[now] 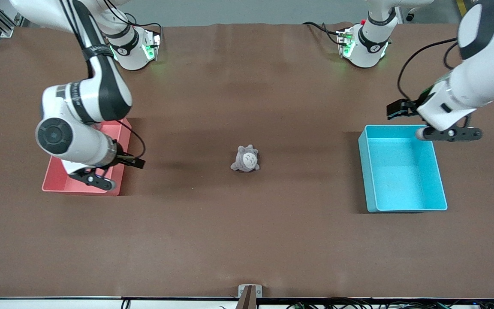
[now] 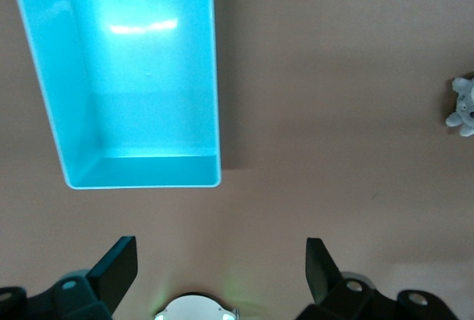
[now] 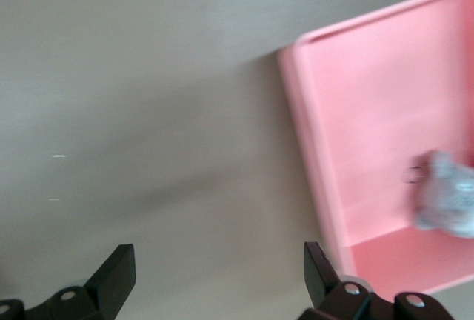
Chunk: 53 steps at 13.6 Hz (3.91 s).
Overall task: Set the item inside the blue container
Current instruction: 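Move the left gripper to the plush while the right gripper reenters the box, then grasp the plush with the left gripper while the right gripper grasps another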
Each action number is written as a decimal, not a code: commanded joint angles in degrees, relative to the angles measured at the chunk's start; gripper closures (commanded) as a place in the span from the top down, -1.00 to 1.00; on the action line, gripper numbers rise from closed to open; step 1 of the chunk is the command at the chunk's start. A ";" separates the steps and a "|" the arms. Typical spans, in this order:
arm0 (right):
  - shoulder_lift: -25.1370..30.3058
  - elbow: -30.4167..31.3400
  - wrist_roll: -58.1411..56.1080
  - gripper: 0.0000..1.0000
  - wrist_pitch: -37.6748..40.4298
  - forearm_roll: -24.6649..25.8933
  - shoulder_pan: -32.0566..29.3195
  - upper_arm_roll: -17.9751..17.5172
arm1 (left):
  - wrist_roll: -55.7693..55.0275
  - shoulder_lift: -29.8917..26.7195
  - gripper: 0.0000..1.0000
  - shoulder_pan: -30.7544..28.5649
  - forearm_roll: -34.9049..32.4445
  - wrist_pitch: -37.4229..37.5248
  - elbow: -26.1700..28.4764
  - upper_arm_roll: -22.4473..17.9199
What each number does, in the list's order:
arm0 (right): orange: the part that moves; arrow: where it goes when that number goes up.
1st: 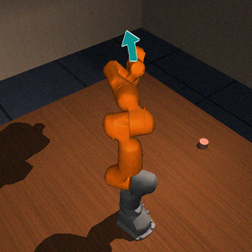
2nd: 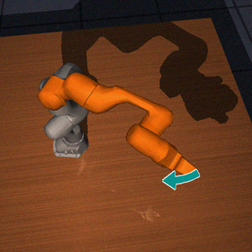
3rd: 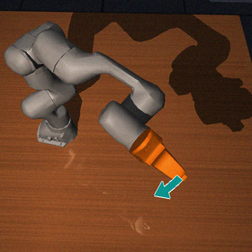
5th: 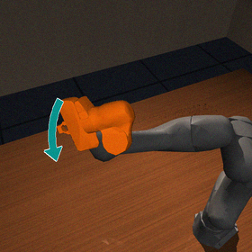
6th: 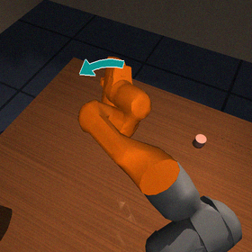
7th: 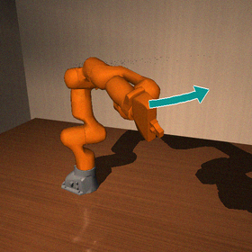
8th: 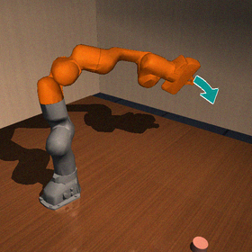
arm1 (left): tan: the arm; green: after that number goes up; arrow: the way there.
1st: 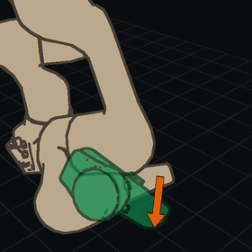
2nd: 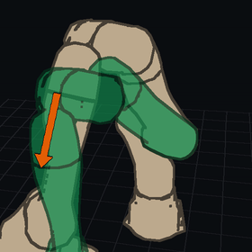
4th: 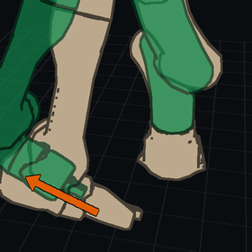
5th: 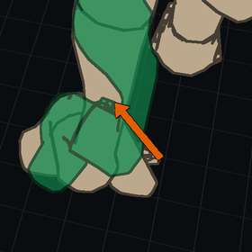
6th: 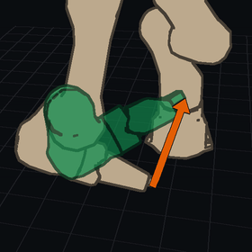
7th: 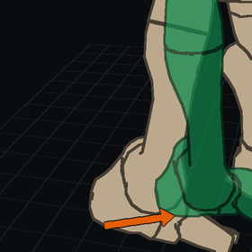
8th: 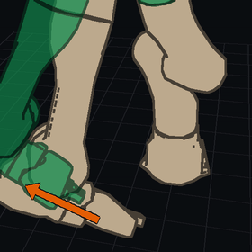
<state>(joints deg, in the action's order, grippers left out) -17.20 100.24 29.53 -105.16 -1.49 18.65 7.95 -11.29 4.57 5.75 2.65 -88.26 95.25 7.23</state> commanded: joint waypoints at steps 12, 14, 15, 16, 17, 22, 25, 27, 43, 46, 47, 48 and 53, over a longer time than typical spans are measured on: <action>9.99 22.80 -0.62 1.00 -8.21 19.76 -12.67 -1.35 | -40.63 12.29 1.00 12.43 -0.01 -34.06 7.41 16.06; 9.73 25.78 1.49 1.00 -11.45 21.00 -12.84 -1.35 | -41.36 15.54 1.00 15.16 -1.58 -39.78 7.32 16.06; 9.55 27.63 1.41 1.00 -13.82 21.26 -13.98 -1.35 | -41.36 17.82 1.00 16.74 -4.12 -42.50 7.06 15.97; 9.47 29.38 1.41 1.00 -16.45 21.35 -15.55 -1.35 | -41.45 19.93 1.00 17.88 -6.06 -45.92 6.88 15.97; 9.47 30.53 1.41 1.00 -17.78 21.35 -15.66 -1.35 | -42.49 22.30 1.00 19.03 -7.21 -50.22 6.79 15.89; 6.75 32.30 1.50 1.00 -19.46 22.94 -18.03 -1.35 | -46.37 33.73 1.00 21.23 -12.75 -55.70 -0.31 15.01; 5.43 34.32 2.46 1.00 -22.62 22.94 -19.43 -1.35 | -48.73 36.56 1.00 24.04 -12.76 -55.97 -3.75 11.50; 3.50 34.41 3.25 1.00 -22.72 22.94 -19.88 -1.35 | -48.74 37.35 1.00 25.53 -12.76 -55.97 -3.93 10.00; 0.94 35.82 9.59 1.00 -22.10 29.44 -20.58 -1.44 | -48.83 40.17 0.24 27.21 -13.90 -55.62 -3.93 7.97; 0.06 35.73 10.63 0.98 -21.93 29.44 -20.49 -1.44 | -48.92 40.08 -0.32 26.95 -13.64 -55.71 -3.93 8.06; -0.03 35.73 10.99 0.94 -21.93 29.44 -20.40 -1.44 | -48.92 40.08 -0.42 26.86 -13.55 -55.80 -3.93 8.06; 0.06 35.64 10.99 0.90 -21.93 29.44 -20.40 -1.44 | -48.92 39.82 -0.51 26.69 -13.55 -55.80 -3.93 8.06; -0.03 35.12 10.99 0.41 -20.88 29.44 -20.14 -1.44 | -48.92 36.93 -0.65 25.03 -13.37 -54.84 -3.76 8.06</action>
<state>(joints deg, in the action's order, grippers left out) -17.40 135.42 38.99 -126.77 26.17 -0.92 7.22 -58.77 43.77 31.78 -9.92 -144.32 91.35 15.41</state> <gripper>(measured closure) 0.203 0.762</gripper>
